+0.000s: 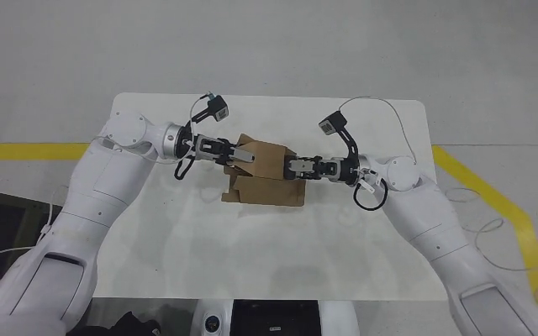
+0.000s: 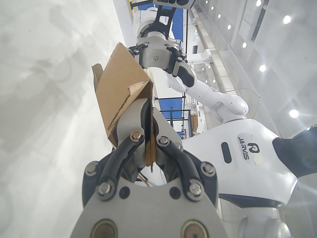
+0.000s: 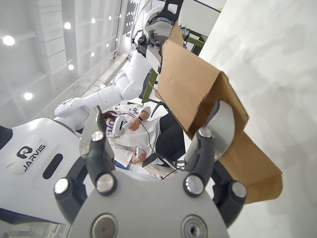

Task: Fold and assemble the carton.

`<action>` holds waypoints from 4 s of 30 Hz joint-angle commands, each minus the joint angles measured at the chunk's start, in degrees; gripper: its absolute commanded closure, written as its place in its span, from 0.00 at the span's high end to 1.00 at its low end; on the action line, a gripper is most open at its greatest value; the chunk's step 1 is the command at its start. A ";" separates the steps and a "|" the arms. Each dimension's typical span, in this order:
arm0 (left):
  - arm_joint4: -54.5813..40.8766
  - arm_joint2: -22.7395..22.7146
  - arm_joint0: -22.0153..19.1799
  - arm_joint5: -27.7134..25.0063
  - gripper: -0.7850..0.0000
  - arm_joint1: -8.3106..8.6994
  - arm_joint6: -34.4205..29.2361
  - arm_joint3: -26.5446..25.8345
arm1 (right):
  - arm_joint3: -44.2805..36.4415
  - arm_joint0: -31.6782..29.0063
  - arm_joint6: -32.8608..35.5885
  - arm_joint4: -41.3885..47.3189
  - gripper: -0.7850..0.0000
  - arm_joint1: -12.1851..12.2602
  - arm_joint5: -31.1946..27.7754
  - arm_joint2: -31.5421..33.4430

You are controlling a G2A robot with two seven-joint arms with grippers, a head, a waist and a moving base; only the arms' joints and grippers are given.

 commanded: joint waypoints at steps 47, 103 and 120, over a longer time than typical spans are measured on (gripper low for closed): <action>2.78 -0.84 0.11 2.09 0.06 -0.79 -0.78 1.15 | 13.56 8.81 4.84 1.60 0.04 -7.20 1.65 -4.93; -1.95 -2.10 0.39 7.63 1.00 -1.50 1.65 -2.89 | 9.95 7.47 -3.04 -11.17 0.00 -9.14 8.26 -3.13; 0.08 -5.42 1.18 6.71 1.00 -0.76 3.60 0.57 | 8.26 4.28 -1.71 -11.20 0.00 -8.00 8.87 0.82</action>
